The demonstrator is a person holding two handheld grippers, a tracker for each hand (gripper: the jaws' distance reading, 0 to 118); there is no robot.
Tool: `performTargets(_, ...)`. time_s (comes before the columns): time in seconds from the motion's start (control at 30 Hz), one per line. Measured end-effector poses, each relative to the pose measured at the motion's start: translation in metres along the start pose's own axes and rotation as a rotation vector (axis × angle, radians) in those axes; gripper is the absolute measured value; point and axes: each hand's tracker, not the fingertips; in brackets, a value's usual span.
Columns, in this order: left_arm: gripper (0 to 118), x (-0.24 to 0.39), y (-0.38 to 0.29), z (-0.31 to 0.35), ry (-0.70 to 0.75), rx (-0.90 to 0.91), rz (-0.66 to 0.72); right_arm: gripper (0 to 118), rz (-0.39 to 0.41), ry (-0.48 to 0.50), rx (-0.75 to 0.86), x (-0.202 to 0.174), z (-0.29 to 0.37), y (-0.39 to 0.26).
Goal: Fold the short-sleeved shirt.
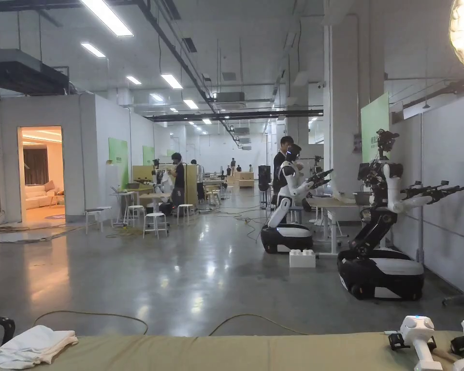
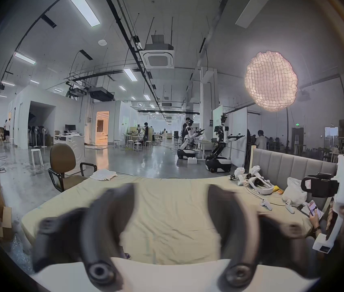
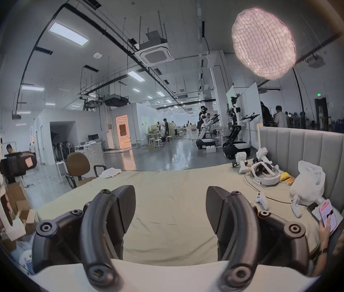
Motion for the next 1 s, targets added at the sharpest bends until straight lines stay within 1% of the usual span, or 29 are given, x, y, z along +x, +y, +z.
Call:
performTargets(0.03, 108, 0.0011, -0.0005, -0.0009, 0.003, -0.002, -0.005, 87, -0.004, -0.005, 0.001, -0.0002, -0.0004, -0.0002)
performTargets(0.1, 110, 0.0032, -0.0008, -0.0002, 0.006, 0.008, -0.009, 113, 0.0, -0.026, -0.018, 0.0, -0.0042, 0.001)
performTargets(0.13, 110, 0.0036, -0.0002, -0.0002, -0.002, 0.01, -0.007, 118, 0.005, -0.035, -0.013, -0.0003, -0.0049, 0.0001)
performTargets(0.17, 110, 0.0045, 0.0001, -0.0004, -0.005, 0.01, -0.005, 118, 0.009, -0.042, -0.004, -0.0003, -0.004, -0.0006)
performTargets(0.2, 110, 0.0053, 0.0001, -0.0005, -0.007, 0.011, -0.005, 118, 0.008, -0.057, 0.064, 0.0006, -0.0011, 0.0017)
performTargets(0.27, 110, 0.0081, -0.0009, 0.0005, 0.0, 0.023, -0.012, 118, -0.026, 0.008, -0.005, 0.0038, -0.0032, 0.0051)
performTargets(0.3, 110, 0.0083, -0.0007, 0.0004, 0.003, 0.024, -0.013, 118, -0.034, 0.014, -0.012, 0.0047, -0.0042, 0.0061)
performTargets(0.37, 110, 0.0088, 0.0007, 0.0005, 0.002, 0.026, -0.012, 118, -0.025, 0.003, -0.014, 0.0052, -0.0023, -0.0002)
performTargets(0.47, 110, 0.0096, 0.0017, 0.0018, -0.003, 0.031, -0.018, 118, 0.012, -0.029, -0.001, 0.0023, -0.0003, -0.0029)
performTargets(0.57, 110, 0.0103, 0.0028, 0.0028, -0.001, 0.034, -0.023, 118, 0.022, -0.027, -0.006, 0.0022, -0.0006, -0.0024)
performTargets(0.87, 110, 0.006, 0.0037, 0.003, -0.003, 0.018, 0.023, 118, 0.024, -0.017, 0.005, -0.0001, 0.0016, 0.0011)
performTargets(0.93, 110, 0.0052, 0.0036, 0.0036, -0.005, 0.019, 0.03, 118, 0.017, -0.024, 0.012, 0.0003, 0.0014, 0.0034)
performTargets(1.0, 110, 0.0045, 0.004, 0.0042, -0.007, 0.017, 0.037, 118, -0.007, -0.016, 0.002, 0.0028, 0.0001, 0.0061)
